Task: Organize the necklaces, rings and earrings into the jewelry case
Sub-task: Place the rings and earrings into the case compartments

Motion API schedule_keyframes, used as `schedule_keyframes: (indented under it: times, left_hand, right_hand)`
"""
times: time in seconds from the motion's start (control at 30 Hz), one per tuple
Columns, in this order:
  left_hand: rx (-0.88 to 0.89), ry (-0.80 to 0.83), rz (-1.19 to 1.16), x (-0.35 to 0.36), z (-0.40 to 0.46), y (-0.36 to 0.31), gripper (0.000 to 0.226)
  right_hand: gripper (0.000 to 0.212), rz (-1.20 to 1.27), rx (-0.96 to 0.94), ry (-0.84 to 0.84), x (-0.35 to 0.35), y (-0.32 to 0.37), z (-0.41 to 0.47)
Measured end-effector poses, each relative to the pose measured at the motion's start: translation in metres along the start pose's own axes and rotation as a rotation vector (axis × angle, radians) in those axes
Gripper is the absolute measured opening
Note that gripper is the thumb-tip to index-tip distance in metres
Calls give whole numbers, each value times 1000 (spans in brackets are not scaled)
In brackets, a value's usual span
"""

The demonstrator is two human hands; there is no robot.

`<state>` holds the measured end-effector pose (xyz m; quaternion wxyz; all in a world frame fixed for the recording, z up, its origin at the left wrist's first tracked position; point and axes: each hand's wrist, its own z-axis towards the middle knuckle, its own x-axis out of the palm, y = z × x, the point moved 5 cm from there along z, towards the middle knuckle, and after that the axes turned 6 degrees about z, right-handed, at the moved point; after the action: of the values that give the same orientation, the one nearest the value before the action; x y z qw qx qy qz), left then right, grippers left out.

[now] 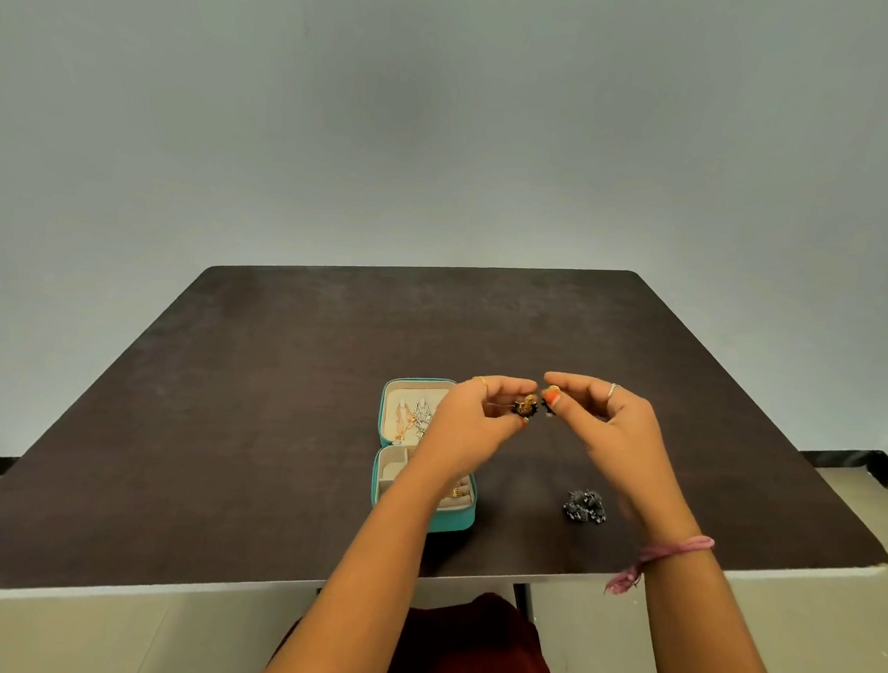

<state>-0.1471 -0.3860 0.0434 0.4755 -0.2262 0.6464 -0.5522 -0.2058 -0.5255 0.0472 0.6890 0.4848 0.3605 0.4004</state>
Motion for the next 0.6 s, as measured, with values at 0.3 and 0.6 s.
schedule_keyframes:
  times: [0.3,0.6]
  left_hand:
    - [-36,-13,-113,-22,-24,1,51]
    - [-50,-62,-69,-52,-42,12,54]
  right_hand:
    - [22,256,226,-42,7,-3,-8]
    - [24,329,214,-21,29,8,-17]
